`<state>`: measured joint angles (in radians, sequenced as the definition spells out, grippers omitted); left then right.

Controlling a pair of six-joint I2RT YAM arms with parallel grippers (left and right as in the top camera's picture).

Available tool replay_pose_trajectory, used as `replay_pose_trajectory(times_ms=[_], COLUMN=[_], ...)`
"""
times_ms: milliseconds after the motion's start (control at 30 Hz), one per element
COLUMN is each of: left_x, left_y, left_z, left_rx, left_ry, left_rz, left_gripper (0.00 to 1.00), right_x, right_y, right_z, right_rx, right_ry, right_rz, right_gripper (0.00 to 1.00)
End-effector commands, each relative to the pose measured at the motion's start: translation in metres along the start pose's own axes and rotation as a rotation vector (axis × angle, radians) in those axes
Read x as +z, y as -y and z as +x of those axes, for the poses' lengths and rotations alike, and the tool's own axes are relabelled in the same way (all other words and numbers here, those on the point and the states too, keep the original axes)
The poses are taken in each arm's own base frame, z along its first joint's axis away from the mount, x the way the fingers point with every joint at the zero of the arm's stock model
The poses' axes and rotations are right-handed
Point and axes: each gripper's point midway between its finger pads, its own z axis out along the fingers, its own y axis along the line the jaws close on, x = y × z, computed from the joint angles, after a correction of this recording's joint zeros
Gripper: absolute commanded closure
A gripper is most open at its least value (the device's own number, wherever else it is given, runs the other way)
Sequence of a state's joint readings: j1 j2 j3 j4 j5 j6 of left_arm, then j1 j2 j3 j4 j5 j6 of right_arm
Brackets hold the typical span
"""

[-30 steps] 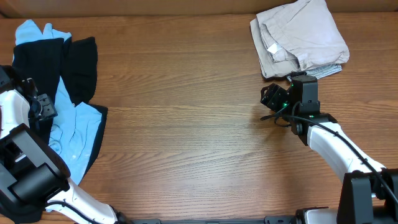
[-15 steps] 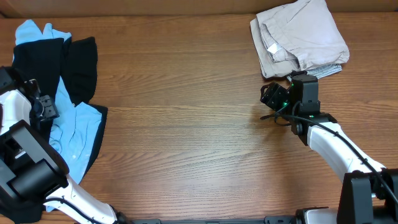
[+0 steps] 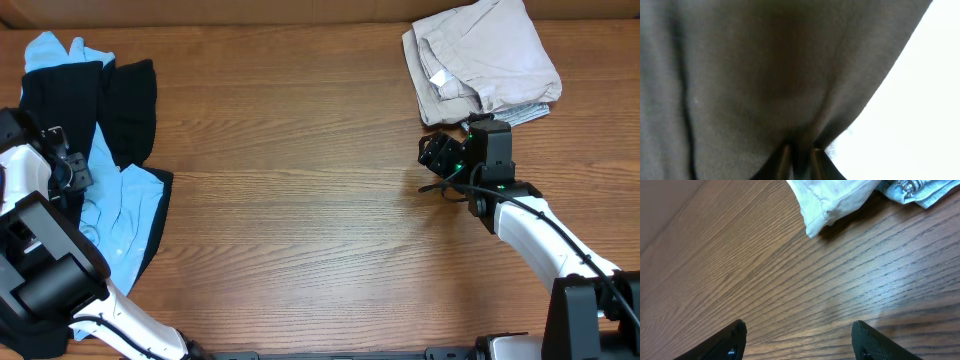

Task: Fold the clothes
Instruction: 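Move left gripper to the black garment pile and grasp its edge, then lift the black garment with left gripper and drag it to table center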

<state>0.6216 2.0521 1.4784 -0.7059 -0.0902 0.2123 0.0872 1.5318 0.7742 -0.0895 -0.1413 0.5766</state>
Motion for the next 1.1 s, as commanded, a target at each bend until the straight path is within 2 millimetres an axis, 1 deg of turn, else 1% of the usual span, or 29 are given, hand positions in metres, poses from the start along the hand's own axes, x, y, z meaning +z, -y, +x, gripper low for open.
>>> replay_pose_trajectory(times_ms=[0,67,167,233,300,400,433,500,567,600,633,700,767,833,900,1000,1067], left_x=[0.007,0.006,-0.008,-0.027,-0.051,-0.092,-0.113,-0.15,-0.182,-0.201,-0.212,-0.23,-0.245,-0.261,-0.272,-0.285,-0.294], left_y=[0.002,0.001,0.0,-0.002,-0.004,-0.003,0.009,0.04,0.068,0.085,0.096,0.117,0.141,0.17,0.197,0.249,0.285], left_z=[-0.001,-0.003,-0.014,-0.027,-0.041,-0.061,-0.072,-0.084,-0.088,-0.087,-0.084,-0.076,-0.066,-0.056,-0.047,-0.029,-0.012], left_rx=[0.016,0.009,-0.064,-0.119,-0.176,-0.279,-0.294,-0.273,-0.243,-0.216,-0.181,-0.092,0.011,0.092,0.163,0.3,0.416], left_ry=[-0.01,-0.004,0.017,0.039,0.061,0.093,0.113,0.139,0.147,0.142,0.136,0.124,0.113,0.101,0.093,0.081,0.084], left_rz=[0.004,0.003,0.0,0.003,0.004,0.035,0.112,0.304,0.447,0.504,0.524,0.542,0.558,0.58,0.602,0.64,0.653], left_gripper=[0.96,0.96,0.96,0.96,0.96,0.96,0.96,0.96,0.96,0.96,0.96,0.96,0.96,0.96,0.96,0.96,0.96], right_x=[-0.002,-0.002,-0.002,-0.002,-0.003,-0.011,-0.018,-0.029,-0.046,-0.058,-0.068,-0.089,-0.114,-0.138,-0.16,-0.194,-0.214], right_y=[-0.008,-0.008,-0.008,-0.01,-0.012,-0.023,-0.032,-0.044,-0.054,-0.056,-0.057,-0.055,-0.05,-0.045,-0.043,-0.043,-0.045], right_z=[-0.009,-0.009,-0.01,-0.012,-0.015,-0.02,-0.023,-0.029,-0.033,-0.035,-0.035,-0.035,-0.034,-0.033,-0.029,-0.025,-0.022], right_rx=[-0.005,-0.005,-0.01,-0.01,-0.011,-0.017,-0.024,-0.044,-0.097,-0.127,-0.147,-0.173,-0.184,-0.182,-0.194,-0.194,-0.195], right_ry=[0.026,0.026,0.031,0.04,0.048,0.058,0.064,0.081,0.099,0.103,0.103,0.1,0.097,0.099,0.099,0.115,0.13], right_rz=[-0.012,-0.012,-0.015,-0.023,-0.032,-0.072,-0.106,-0.151,-0.174,-0.172,-0.163,-0.126,-0.072,-0.025,-0.004,0.007,0.0], right_gripper=[0.29,0.29,0.29,0.29,0.29,0.29,0.28,0.29,0.3,0.32,0.32,0.32,0.32,0.32,0.32,0.31,0.31])
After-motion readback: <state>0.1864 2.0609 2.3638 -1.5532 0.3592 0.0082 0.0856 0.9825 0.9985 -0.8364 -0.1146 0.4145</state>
